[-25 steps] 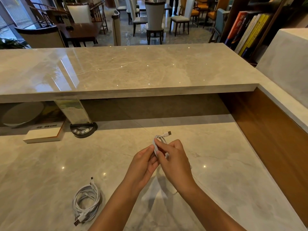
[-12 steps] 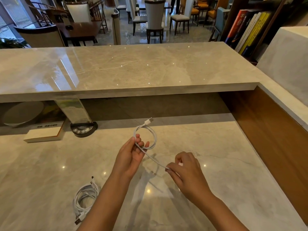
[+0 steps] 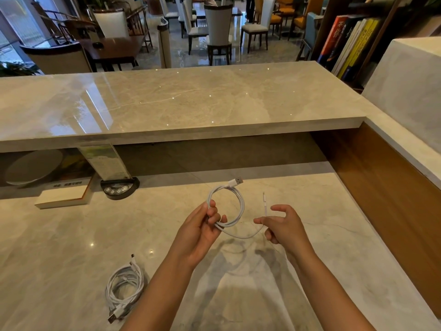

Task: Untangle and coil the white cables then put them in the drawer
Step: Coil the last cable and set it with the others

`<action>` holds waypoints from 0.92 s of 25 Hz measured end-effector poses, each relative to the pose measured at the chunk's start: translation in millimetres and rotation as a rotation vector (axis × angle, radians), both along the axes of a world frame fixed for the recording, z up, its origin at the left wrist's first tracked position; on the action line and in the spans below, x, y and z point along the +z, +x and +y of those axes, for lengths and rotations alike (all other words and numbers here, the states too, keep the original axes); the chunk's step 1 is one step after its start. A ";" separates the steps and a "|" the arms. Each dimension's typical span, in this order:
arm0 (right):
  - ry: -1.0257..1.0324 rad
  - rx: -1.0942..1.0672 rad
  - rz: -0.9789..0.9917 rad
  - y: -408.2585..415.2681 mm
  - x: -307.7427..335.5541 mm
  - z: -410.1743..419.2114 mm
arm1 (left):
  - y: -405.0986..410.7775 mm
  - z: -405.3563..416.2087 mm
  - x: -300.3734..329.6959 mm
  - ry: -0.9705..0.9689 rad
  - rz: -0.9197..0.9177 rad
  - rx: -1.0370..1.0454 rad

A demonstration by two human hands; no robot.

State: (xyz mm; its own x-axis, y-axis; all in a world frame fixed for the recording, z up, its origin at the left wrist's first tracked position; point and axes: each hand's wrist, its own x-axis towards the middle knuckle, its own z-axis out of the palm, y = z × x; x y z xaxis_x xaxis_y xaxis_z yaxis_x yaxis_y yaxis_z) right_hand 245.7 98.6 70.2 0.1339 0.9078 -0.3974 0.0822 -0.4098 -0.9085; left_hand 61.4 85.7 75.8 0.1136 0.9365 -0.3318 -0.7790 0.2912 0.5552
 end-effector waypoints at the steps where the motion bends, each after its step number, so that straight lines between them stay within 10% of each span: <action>1: 0.005 0.041 -0.019 -1.1 2.8 0.6 | 0.6 -0.6 0.3 -0.001 -0.007 -0.013; 8: 0.187 0.292 -0.056 -16.4 7.9 -10.2 | 8.0 -4.7 -0.3 -0.029 -0.006 -0.092; 23: 0.706 0.027 -0.224 -16.1 8.1 -16.6 | 14.1 -6.7 -13.2 -0.112 -0.041 0.096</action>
